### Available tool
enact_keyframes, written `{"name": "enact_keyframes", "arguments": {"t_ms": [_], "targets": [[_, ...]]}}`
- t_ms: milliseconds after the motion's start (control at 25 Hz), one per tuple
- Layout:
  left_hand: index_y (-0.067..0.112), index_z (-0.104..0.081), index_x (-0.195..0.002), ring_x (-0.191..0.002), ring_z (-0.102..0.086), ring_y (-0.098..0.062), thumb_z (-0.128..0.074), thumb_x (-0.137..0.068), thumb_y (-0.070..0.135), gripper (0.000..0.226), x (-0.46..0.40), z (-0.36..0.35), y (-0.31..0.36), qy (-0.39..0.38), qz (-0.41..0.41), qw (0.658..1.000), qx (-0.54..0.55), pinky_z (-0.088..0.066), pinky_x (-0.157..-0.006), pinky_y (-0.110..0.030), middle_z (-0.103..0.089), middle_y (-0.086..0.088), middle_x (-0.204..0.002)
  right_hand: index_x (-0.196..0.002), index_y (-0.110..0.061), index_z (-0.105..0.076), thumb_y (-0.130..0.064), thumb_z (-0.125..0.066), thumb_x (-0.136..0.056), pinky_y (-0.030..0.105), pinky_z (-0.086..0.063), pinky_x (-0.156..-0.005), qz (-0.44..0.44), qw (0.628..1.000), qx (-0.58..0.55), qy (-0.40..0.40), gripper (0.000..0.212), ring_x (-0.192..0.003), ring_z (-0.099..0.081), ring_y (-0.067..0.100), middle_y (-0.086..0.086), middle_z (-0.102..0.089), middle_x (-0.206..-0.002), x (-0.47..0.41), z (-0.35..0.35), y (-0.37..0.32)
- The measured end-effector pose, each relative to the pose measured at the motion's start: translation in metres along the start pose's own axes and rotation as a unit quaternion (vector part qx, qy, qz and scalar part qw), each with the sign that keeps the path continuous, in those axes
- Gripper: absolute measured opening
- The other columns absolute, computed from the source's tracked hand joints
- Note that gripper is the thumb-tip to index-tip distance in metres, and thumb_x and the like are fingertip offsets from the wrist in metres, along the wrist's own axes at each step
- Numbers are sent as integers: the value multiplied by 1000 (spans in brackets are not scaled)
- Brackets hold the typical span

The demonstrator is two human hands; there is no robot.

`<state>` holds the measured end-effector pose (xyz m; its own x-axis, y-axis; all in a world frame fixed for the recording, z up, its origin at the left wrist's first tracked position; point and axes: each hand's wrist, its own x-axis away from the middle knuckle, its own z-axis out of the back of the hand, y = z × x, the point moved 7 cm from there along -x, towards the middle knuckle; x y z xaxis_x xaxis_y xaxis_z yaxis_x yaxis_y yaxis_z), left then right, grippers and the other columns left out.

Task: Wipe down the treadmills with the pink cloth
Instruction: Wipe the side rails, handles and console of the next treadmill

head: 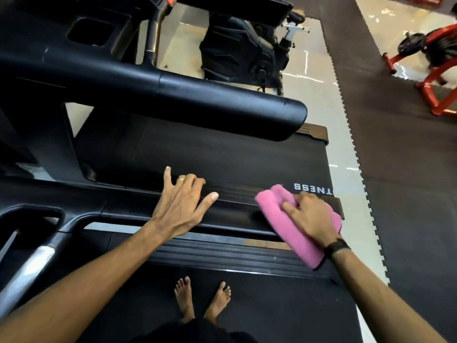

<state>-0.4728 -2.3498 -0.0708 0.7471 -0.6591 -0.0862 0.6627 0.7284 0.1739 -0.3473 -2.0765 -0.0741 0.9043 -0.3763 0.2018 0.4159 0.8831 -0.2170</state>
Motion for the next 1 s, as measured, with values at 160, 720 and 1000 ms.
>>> {"name": "enact_keyframes", "arguments": {"t_ms": [160, 720, 1000], "targets": [[9, -61, -114, -94, -60, -26, -8, -101, 61, 75, 0, 1, -4, 9, -1, 1000, 9, -20, -112, -65, -62, -5, -108, -129, -24, -65, -81, -37, -72, 44, -42, -107, -138, 958, 34, -250, 85, -126, -56, 32, 11, -58, -141, -57, -41, -18], [6, -60, -115, -94, -62, -28, -6, -101, 62, 79, -1, -1, -1, 19, -20, 1000, 2, -19, -111, -68, -62, -7, -106, -114, -20, -71, -75, -38, -76, 43, -47, -97, -244, 963, -2, -119, 74, -112, -62, 34, 13, -68, -125, -26, -15, 37], [8, -60, -116, -95, -62, -29, -8, -100, 62, 77, 0, -1, -2, 18, -2, 1000, -22, -15, -112, -67, -61, -6, -108, -88, -11, -68, -51, -42, -94, 41, -42, -78, 31, 999, 16, 0, 48, -90, -61, 35, 15, -67, -93, -10, -14, -76]]}}
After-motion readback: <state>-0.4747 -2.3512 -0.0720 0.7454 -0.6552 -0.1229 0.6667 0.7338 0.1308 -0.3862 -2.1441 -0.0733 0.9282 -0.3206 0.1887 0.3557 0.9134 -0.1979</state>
